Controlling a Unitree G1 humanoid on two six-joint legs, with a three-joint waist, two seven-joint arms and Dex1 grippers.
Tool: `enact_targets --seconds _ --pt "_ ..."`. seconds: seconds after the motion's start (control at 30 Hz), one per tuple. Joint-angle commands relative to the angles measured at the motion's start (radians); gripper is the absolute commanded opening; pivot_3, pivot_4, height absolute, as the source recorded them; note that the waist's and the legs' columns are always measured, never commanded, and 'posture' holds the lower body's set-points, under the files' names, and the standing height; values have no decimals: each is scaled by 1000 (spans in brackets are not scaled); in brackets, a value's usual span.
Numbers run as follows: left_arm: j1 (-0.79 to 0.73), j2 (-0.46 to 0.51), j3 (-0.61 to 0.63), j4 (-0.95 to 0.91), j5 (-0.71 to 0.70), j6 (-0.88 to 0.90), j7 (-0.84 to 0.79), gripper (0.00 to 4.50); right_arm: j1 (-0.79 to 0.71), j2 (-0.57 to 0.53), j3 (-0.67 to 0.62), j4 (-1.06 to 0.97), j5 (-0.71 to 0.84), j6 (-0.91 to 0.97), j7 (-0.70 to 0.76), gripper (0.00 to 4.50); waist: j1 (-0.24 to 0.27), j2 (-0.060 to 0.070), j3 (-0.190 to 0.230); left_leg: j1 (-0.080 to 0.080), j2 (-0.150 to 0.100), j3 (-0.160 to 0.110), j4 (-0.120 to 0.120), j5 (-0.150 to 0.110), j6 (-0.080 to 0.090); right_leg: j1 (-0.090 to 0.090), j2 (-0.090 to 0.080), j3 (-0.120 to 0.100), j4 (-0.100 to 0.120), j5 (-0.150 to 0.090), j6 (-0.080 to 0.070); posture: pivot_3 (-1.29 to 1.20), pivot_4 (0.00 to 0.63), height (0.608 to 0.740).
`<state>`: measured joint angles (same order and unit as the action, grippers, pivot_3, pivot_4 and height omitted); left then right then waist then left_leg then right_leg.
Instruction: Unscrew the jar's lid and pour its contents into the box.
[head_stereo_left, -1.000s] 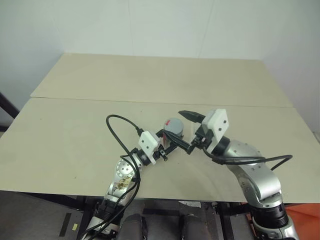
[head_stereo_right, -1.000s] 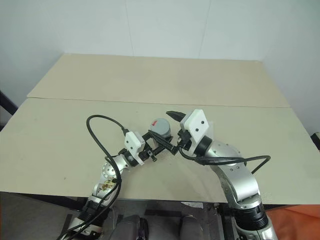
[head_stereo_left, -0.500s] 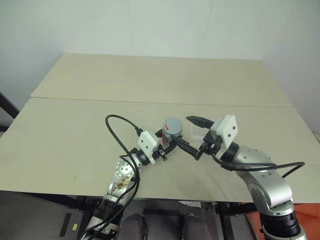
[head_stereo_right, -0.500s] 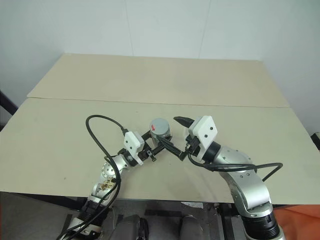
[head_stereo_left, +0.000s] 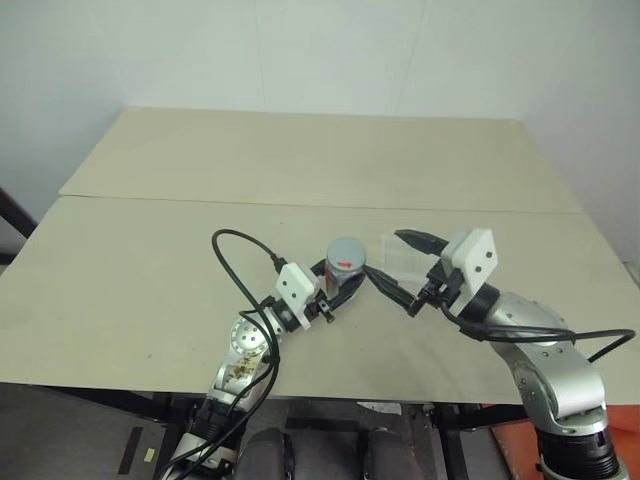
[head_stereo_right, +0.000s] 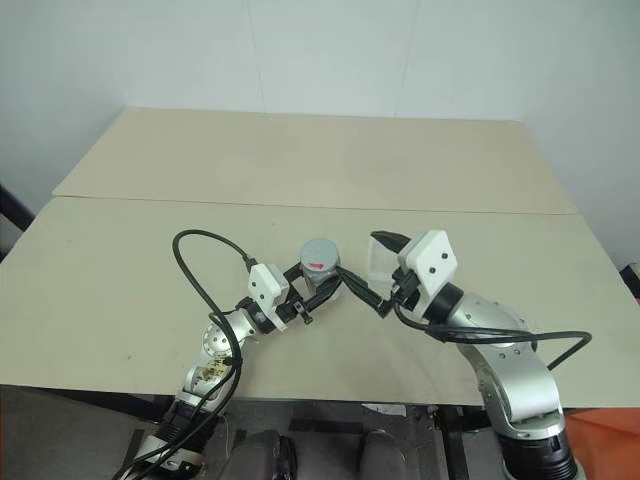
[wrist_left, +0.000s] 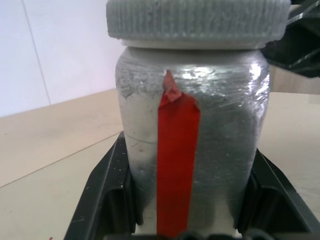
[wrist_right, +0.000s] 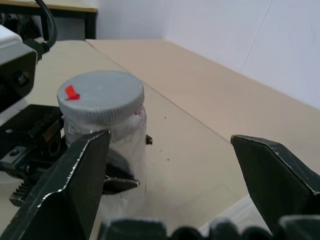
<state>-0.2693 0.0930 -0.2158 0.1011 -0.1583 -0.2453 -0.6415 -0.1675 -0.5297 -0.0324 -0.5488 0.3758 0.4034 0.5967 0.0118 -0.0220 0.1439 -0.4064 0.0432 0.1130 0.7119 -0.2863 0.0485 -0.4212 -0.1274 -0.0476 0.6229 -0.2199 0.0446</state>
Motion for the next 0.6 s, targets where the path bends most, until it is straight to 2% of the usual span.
enact_targets --seconds 0.03,0.17,0.3,0.6 --pt "-4 -5 -5 -17 -2 -30 -1 1992 17 -44 -69 -29 51 -12 53 4451 2 0 0 0 0 0 0 0 0 0 0 0 0 0 0 0 150 740" --pt "-4 -6 -6 -17 -2 -30 -2 1992 20 -92 -97 -47 126 17 119 4451 0 0 0 0 0 0 0 0 1 1 0 0 -1 0 0 0 150 740" --pt "-9 -5 -6 -13 -1 -30 -4 1992 -9 -87 -77 -79 182 49 112 4451 -2 0 0 0 0 0 0 0 0 0 0 0 0 0 0 0 150 740" --pt "-11 -4 -8 -15 3 -29 -4 1992 -112 -1 63 -42 116 46 54 4451 0 0 0 0 0 0 0 0 0 0 0 0 0 0 0 0 150 740"
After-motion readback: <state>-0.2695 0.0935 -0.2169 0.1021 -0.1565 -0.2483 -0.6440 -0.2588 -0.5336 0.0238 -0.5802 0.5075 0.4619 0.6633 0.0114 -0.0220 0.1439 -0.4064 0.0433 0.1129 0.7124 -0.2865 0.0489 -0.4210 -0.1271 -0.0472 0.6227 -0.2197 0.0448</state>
